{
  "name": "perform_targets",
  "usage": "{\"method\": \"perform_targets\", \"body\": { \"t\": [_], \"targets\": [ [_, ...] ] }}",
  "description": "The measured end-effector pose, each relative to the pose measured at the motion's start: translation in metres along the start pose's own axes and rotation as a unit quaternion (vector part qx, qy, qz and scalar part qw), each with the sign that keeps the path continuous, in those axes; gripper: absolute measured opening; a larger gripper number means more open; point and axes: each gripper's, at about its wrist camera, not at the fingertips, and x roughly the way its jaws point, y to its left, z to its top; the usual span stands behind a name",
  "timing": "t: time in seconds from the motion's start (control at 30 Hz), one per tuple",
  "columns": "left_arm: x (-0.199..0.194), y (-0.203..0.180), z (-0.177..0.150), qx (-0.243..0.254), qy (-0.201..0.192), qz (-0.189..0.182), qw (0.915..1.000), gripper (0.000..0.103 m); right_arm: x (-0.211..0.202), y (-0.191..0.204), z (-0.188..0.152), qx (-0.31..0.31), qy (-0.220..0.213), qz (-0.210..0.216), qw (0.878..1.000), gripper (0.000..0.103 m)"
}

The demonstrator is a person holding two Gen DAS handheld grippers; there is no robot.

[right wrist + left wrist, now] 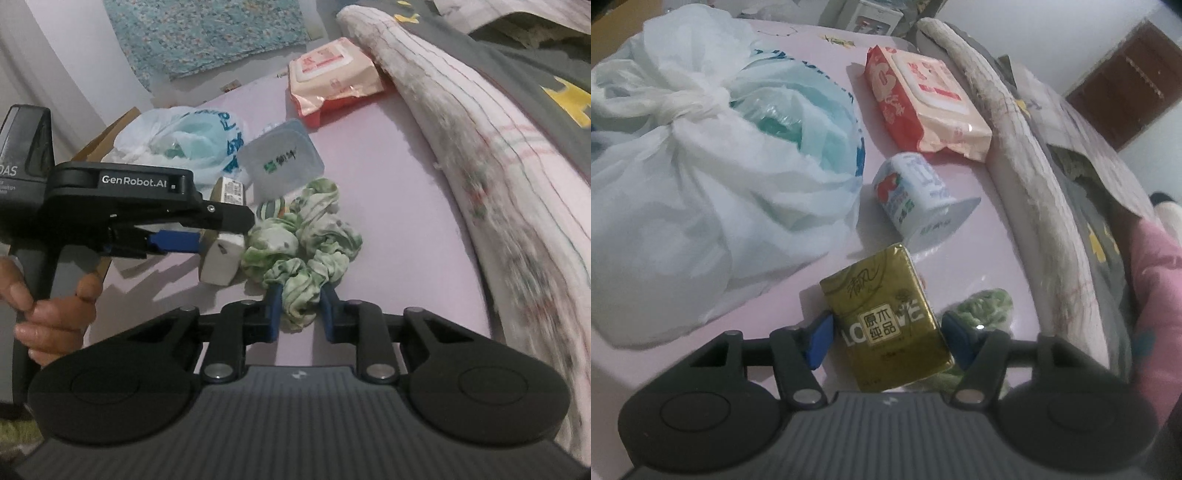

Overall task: Organize soft objects
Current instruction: 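Grasp the gold box with the left tool while the right tool grasps the green scrunchie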

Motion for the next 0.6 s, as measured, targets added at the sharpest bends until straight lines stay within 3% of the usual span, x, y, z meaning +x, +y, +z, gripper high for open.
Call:
{"method": "perform_targets", "body": {
  "t": [0.17, 0.27, 0.33, 0.5, 0.6],
  "targets": [
    [-0.015, 0.001, -0.016, 0.031, 0.011, 0.013, 0.9994, 0.064, -0.021, 0.003, -0.018, -0.008, 0.009, -0.010, 1.000, 0.024],
    [-0.023, 0.003, -0.025, 0.047, 0.015, 0.021, 0.9985, 0.064, -0.030, 0.005, -0.021, -0.016, 0.005, -0.014, 1.000, 0.042],
    [-0.027, 0.005, -0.029, 0.052, 0.015, 0.024, 0.9982, 0.065, -0.033, 0.004, -0.018, -0.013, -0.003, -0.008, 1.000, 0.065],
    [-0.029, 0.009, -0.034, 0.055, 0.021, 0.029, 0.9978, 0.064, -0.027, 0.013, -0.004, -0.046, -0.020, -0.011, 0.999, 0.081],
    [-0.026, 0.009, -0.035, 0.054, 0.023, 0.031, 0.9978, 0.065, -0.011, 0.019, 0.002, -0.074, -0.017, -0.028, 0.997, 0.082]
  ]
}}
